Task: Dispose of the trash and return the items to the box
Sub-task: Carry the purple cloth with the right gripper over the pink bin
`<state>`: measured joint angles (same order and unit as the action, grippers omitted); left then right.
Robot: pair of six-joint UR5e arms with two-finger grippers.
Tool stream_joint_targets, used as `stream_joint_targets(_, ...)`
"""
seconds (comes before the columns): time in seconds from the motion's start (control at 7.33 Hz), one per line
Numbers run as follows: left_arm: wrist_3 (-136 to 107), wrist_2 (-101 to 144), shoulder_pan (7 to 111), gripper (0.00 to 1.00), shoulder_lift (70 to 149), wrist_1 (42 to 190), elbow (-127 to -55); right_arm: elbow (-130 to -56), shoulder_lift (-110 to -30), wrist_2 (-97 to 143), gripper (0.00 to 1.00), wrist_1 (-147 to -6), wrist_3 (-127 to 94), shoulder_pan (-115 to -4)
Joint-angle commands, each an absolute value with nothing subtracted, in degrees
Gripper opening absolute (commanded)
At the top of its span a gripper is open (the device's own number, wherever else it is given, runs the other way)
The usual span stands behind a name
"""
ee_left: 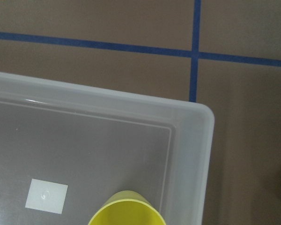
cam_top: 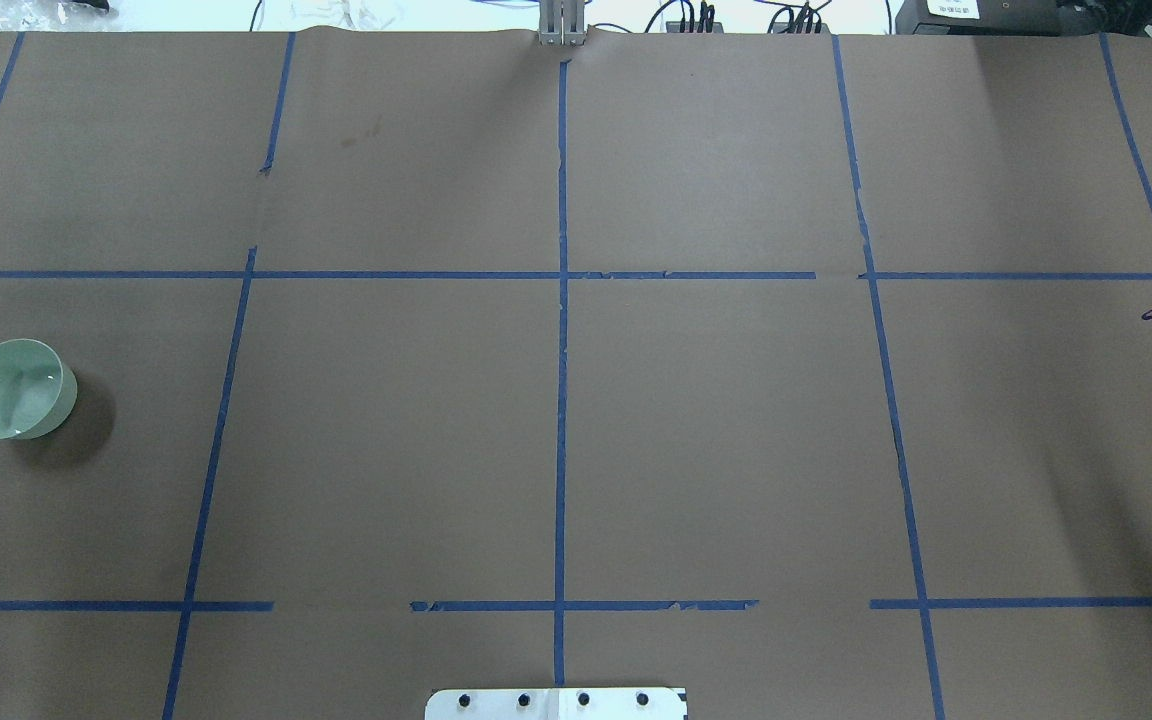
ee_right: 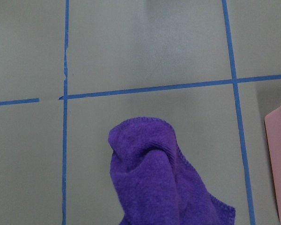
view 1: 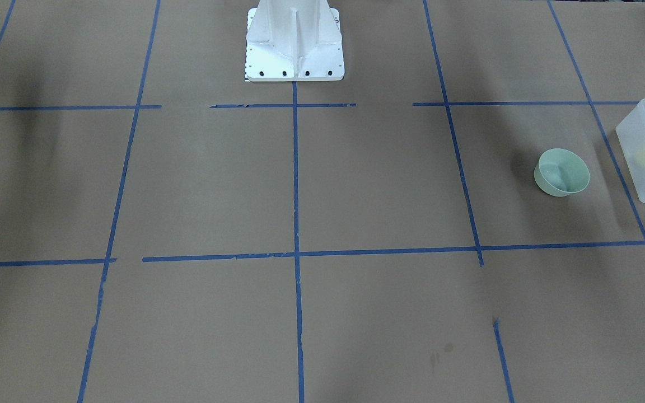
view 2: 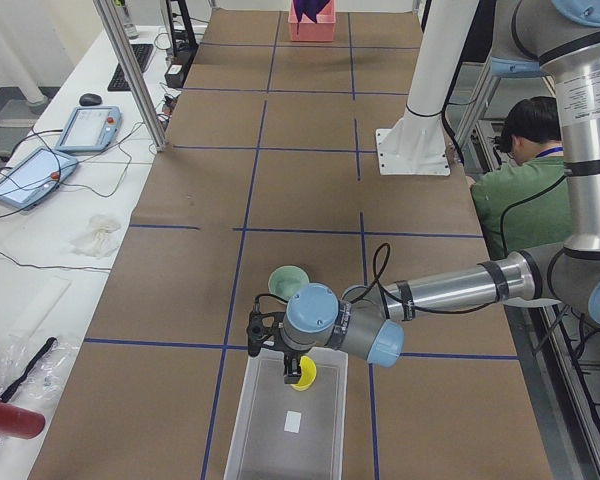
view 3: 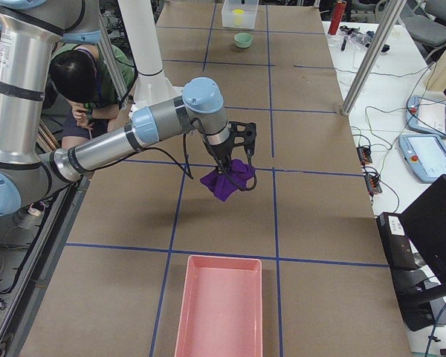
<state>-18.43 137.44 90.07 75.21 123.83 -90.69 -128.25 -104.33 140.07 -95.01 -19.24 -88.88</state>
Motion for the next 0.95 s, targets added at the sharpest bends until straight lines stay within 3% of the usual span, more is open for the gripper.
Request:
stream_joint_targets(0.0,-16.8,137.4,94.8,1.00,74.2,120.7,-98.0,-125.4,-104.2,140.2,0.00,-95.1,-14.3,-91.0)
stream_joint_targets(0.14,-16.9,137.3,95.8,1.00,74.6,118.9,-103.3,-122.7,-104.2,140.0,0.00,-95.1,-10.0,-93.5)
stream_joint_targets(0.41,-18.8,137.2,96.2,1.00,78.5,118.9,-106.4,-112.0,-102.6,135.3,0.00,-95.1,5.7,-100.5)
stream_joint_targets(0.82,-27.0,134.5,80.3,1.00,81.1,121.7,-105.6,-98.2,-97.3,129.0,0.00,-95.1,20.9,-109.2)
